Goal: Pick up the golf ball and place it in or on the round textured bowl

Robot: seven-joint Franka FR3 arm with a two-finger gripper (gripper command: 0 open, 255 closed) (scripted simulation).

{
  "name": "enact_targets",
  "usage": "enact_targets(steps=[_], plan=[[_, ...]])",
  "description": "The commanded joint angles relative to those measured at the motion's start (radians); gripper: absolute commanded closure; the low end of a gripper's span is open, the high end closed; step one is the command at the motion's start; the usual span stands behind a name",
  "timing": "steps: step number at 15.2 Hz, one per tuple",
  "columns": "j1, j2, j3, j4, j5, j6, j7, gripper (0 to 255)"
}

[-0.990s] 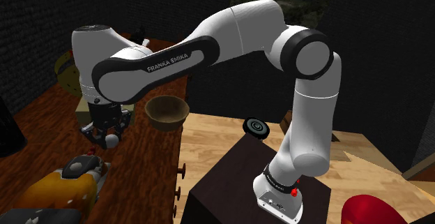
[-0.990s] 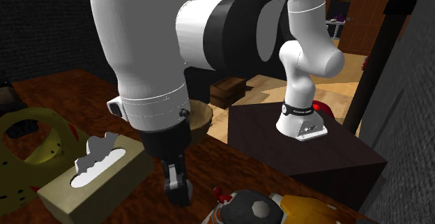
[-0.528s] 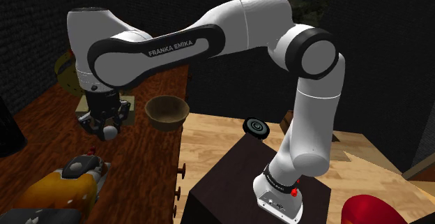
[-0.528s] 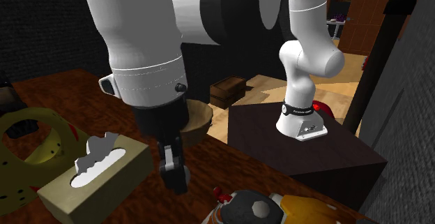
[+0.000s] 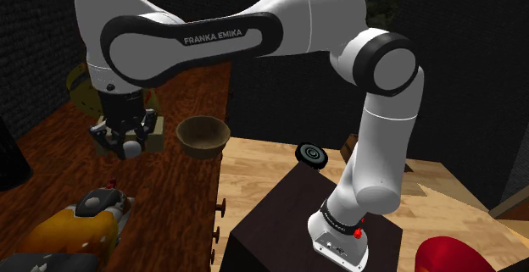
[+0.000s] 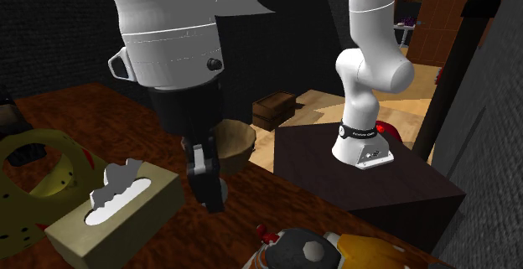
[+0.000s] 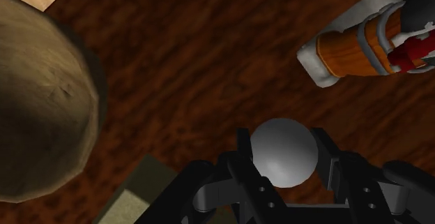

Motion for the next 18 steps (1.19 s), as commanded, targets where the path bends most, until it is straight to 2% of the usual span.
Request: enact_targets(steps=[1,9,18], plan=[[0.000,-0.004,0.001,0.023,0.002,-0.027,0.000,255],[0.003,-0.013,0.004,0.107,0.006,-0.120,0.002,255],[-0.147,-0.239,-0.062,-0.162,0.092,-0.073,-0.220,255]])
